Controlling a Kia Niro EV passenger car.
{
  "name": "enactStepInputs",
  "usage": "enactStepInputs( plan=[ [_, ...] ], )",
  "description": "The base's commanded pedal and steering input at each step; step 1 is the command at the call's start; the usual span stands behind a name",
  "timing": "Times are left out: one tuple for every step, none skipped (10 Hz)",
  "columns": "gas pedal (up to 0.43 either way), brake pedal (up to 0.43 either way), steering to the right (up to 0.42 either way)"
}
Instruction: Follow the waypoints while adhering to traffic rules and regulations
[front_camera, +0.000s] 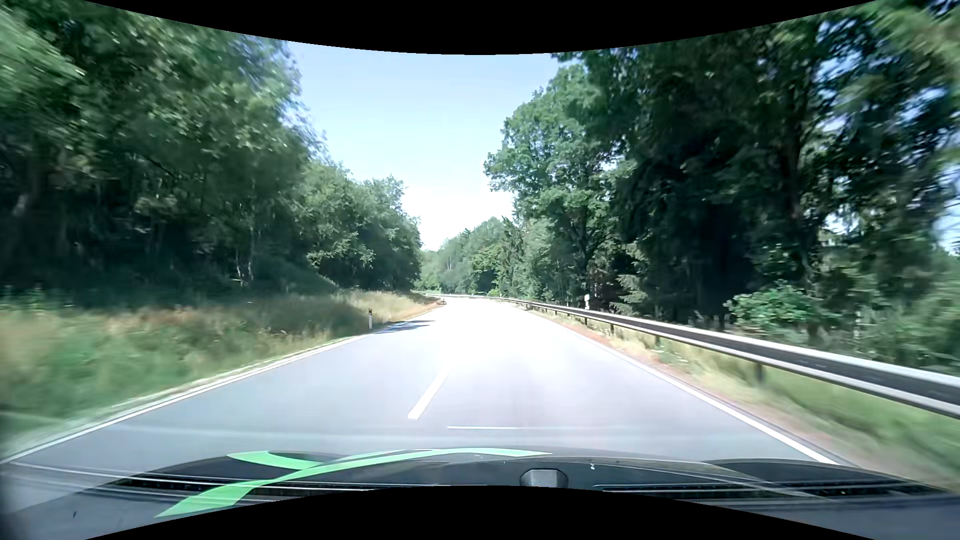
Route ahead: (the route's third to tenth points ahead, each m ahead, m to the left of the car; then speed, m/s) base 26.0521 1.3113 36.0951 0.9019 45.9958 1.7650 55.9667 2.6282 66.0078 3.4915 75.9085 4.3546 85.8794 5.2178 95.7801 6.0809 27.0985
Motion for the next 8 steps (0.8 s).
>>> enactStepInputs(
  plan=[
    [0.299, 0.0, -0.011],
    [0.299, 0.0, -0.011],
    [0.28, 0.0, -0.012],
    [0.24, 0.0, -0.012],
    [0.22, 0.0, -0.012],
    [0.189, 0.0, -0.012],
    [0.157, 0.0, -0.013],
    [0.15, 0.0, -0.013]
  ],
)
